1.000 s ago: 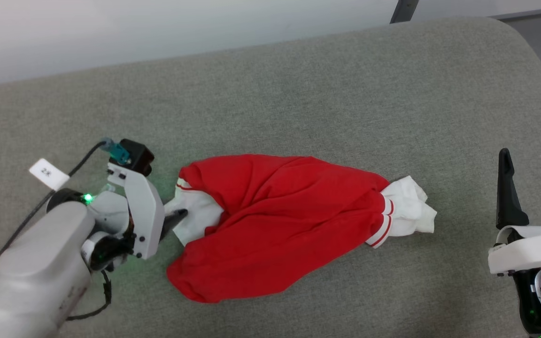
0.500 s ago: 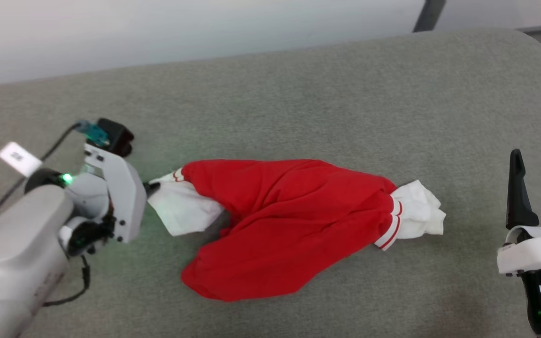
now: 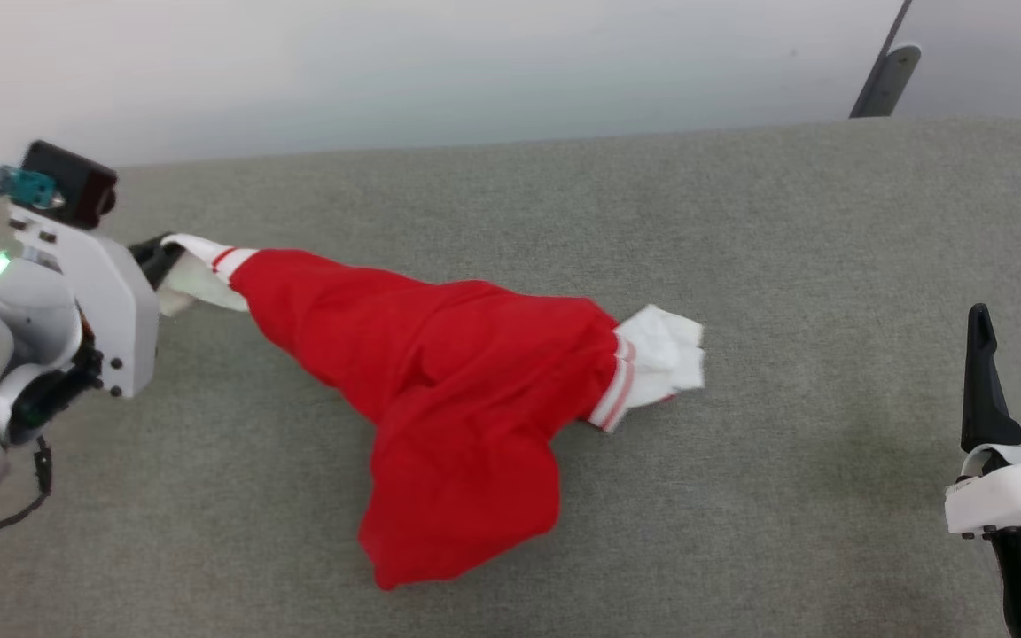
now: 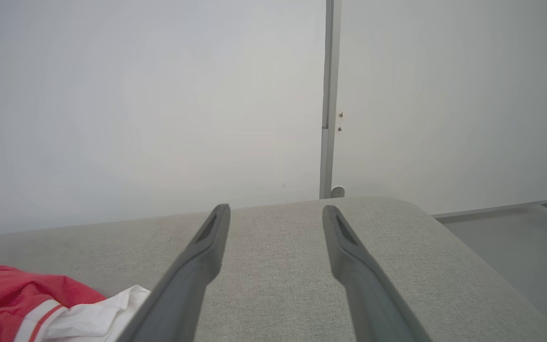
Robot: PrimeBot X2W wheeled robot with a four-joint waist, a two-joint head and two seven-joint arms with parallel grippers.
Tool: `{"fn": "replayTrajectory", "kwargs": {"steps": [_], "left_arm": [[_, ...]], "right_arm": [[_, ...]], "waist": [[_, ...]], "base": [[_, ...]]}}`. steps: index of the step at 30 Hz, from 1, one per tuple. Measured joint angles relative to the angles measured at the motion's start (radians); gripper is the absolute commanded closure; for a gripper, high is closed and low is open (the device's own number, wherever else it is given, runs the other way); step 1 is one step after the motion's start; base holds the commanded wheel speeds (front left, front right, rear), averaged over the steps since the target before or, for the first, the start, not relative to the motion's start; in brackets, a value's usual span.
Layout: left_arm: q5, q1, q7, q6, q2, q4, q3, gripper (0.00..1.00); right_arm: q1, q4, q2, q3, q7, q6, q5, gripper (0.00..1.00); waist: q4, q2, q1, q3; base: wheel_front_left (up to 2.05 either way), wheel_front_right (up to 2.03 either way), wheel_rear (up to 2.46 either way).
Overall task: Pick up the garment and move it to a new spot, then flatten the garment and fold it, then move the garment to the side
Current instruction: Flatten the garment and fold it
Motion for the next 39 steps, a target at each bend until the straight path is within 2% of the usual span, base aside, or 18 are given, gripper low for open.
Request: {"fn": "replayTrajectory", "kwargs": {"steps": [7,18,23,24,25,26,27,32,39], "left_arm": [[-0.010,0.044,-0.034,0.004,0.008,-0.012,-0.003,1.00],[-0.132,0.202,0.047,-0.003,-0.045,0.024,-0.049,1.00],[-0.169,0.257,0.078,-0.005,-0.052,0.044,-0.066,1.00],[-0.173,0.262,0.081,-0.005,-0.053,0.050,-0.067,0.92],[-0.177,0.265,0.082,-0.003,-0.055,0.058,-0.066,0.63],[-0.187,0.268,0.086,0.000,-0.058,0.064,-0.064,0.23],[-0.196,0.270,0.091,0.005,-0.060,0.071,-0.061,0.00],[-0.204,0.254,0.139,0.030,-0.052,0.065,-0.057,0.00],[-0.205,0.173,0.289,0.125,-0.010,-0.052,-0.057,0.00]], "right_arm": [[0.007,-0.002,0.000,0.000,0.003,0.000,0.009,0.00],[0.024,0.005,0.000,0.012,0.007,0.000,0.024,0.00],[0.026,0.019,0.000,0.012,0.007,0.000,0.025,0.00],[0.026,0.020,0.000,0.012,0.007,0.000,0.026,0.00],[0.028,0.023,0.000,0.012,0.007,0.000,0.025,0.00],[0.030,0.025,0.000,0.012,0.007,0.000,0.025,0.00],[0.033,0.027,0.000,0.013,0.007,0.000,0.025,0.00],[0.038,0.032,0.000,0.014,0.009,0.000,0.025,0.00],[0.053,0.011,0.000,0.018,0.022,0.000,0.025,0.00]], "waist": [[0.014,0.0000,0.0000,-0.014],[0.003,0.0000,0.0000,-0.016],[0.000,0.0000,0.0000,-0.019],[0.000,0.0000,0.0000,-0.020],[0.000,0.0000,0.0000,-0.022],[0.000,0.0000,0.0000,-0.024],[0.001,0.0000,0.0000,-0.026],[0.002,0.0000,0.0000,-0.043],[-0.002,0.0000,0.0000,-0.061]], "base": [[0.00,0.00,0.00],[0.00,0.00,0.00],[0.00,0.00,0.00],[0.00,0.00,0.00],[0.00,0.00,0.00],[0.00,0.00,0.00],[0.00,0.00,0.00],[0.00,0.00,0.00],[0.00,0.00,0.00]]}}
